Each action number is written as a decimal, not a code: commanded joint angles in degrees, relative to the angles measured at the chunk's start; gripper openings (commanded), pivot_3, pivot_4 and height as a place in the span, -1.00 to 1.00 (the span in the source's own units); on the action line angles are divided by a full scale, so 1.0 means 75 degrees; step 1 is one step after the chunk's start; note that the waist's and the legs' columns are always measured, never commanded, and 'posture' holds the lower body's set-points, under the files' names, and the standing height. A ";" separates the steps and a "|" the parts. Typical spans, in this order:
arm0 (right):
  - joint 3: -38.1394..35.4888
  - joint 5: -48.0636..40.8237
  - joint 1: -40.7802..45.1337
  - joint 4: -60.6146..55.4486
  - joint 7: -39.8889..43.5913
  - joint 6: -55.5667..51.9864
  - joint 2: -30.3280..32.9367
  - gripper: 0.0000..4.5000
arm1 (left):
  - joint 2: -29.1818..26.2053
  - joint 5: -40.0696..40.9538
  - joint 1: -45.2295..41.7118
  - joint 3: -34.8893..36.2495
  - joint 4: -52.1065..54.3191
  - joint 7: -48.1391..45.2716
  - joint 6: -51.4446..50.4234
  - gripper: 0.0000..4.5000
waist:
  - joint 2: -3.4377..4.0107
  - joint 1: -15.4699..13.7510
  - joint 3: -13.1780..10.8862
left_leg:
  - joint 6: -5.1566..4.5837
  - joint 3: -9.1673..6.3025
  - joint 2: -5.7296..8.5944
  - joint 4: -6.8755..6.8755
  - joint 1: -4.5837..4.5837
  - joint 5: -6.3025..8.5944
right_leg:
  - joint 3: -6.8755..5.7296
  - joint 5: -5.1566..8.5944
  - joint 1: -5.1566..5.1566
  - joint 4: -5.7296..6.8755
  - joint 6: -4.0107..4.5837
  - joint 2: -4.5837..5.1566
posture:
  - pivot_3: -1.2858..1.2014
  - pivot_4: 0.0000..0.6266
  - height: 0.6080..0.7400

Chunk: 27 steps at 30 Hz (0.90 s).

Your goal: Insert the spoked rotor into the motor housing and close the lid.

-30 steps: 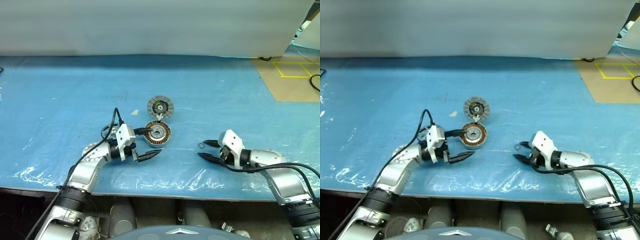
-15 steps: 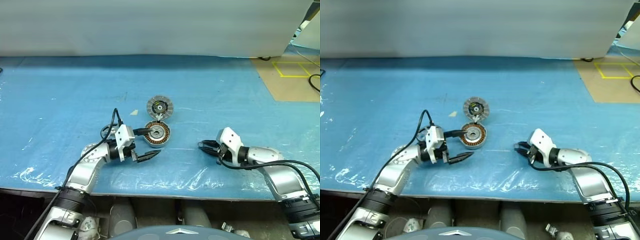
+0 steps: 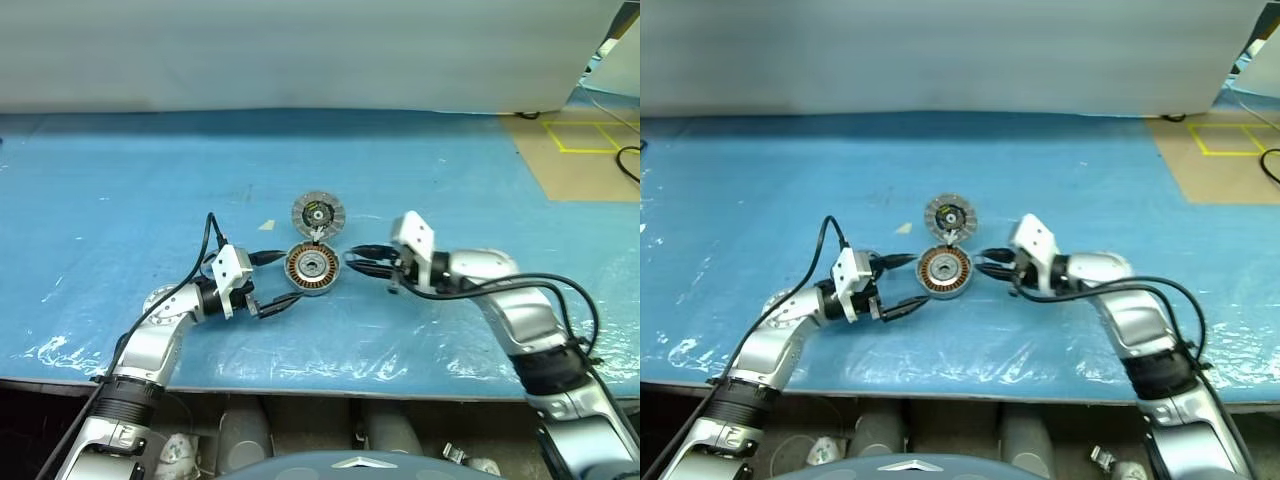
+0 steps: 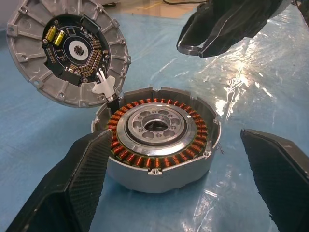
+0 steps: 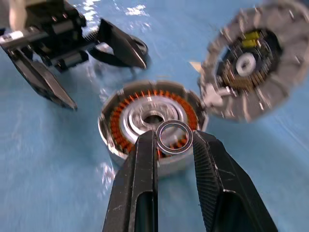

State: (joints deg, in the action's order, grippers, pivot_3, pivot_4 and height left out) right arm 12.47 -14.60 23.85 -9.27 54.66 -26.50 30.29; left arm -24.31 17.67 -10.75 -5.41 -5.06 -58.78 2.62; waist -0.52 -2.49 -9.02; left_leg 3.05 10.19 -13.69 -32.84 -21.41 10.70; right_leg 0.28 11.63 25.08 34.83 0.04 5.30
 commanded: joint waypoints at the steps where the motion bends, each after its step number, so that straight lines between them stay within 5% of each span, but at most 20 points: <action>1: 0.0285 0.0173 0.0437 0.0317 -0.0060 -0.0028 -0.0241 -0.71 | -0.0029 0.0058 0.0062 0.0120 0.0278 0.0084 0.0108 1.00 | 0.0000 -0.0013 0.0000 | 0.0002 0.0000 -0.0002 0.0002 0.0001 -0.0001 | -0.0002 0.0000 -0.0002 -0.0001 0.0000 0.0000 | 0.03 -0.52 1.00; 27: 0.1232 0.1477 0.1117 0.2057 0.0095 0.1118 -0.1044 -0.71 | -0.0104 0.0045 0.0515 0.0241 0.0745 0.0558 0.0086 1.00 | -0.0001 -0.0025 0.0000 | 0.0012 0.0000 0.0000 -0.0001 -0.0005 -0.0006 | -0.0002 0.0000 -0.0001 -0.0003 0.0000 0.0001 | 0.03 -0.52 1.00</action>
State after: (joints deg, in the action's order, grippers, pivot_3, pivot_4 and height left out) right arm 21.52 -3.91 31.19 6.18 54.96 -18.89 22.50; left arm -24.58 17.66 -7.11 -4.46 -1.77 -54.67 2.61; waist -0.53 -2.68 -9.02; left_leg 3.14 10.19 -13.69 -32.86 -21.45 10.66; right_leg 0.26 11.62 25.07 34.81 0.05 5.31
